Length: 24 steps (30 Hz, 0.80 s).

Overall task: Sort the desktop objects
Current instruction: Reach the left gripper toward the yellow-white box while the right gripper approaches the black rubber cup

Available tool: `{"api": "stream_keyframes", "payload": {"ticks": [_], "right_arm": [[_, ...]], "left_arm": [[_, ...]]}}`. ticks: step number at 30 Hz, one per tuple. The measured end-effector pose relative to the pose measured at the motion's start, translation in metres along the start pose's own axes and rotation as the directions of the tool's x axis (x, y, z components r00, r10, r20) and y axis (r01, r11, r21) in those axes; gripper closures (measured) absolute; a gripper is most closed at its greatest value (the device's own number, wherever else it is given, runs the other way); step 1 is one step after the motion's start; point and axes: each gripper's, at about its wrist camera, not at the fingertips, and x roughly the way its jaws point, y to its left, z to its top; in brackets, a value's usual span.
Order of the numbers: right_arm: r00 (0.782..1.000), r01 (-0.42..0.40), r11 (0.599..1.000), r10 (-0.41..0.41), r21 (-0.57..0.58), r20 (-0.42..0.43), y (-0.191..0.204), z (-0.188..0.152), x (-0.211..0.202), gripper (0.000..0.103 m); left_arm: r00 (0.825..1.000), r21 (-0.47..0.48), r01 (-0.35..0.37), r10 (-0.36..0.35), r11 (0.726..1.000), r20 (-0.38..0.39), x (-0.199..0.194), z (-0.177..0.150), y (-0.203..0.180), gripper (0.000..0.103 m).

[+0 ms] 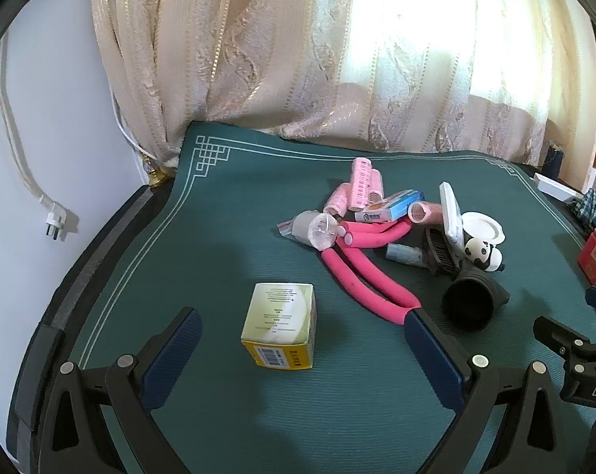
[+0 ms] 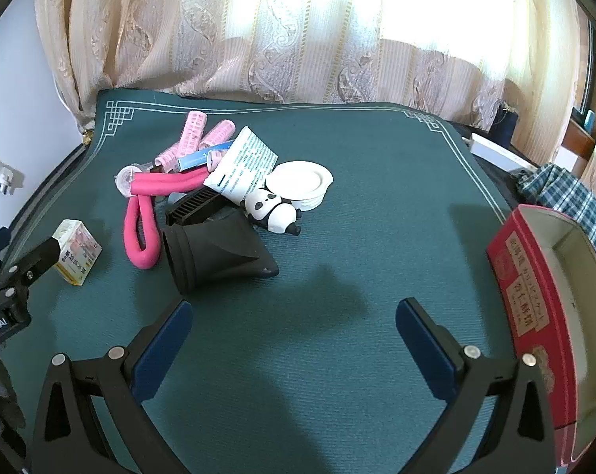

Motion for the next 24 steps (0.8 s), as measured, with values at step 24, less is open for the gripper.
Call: {"api": "stream_keyframes", "payload": {"ticks": [24], "right_arm": [[0.992,-0.127,0.992,0.127,-0.018,-0.004,0.02,0.006,0.035,0.0]], "left_arm": [[0.998,-0.045,0.016,-0.018,0.999,-0.058,0.038,0.003,0.009,0.0]]}}
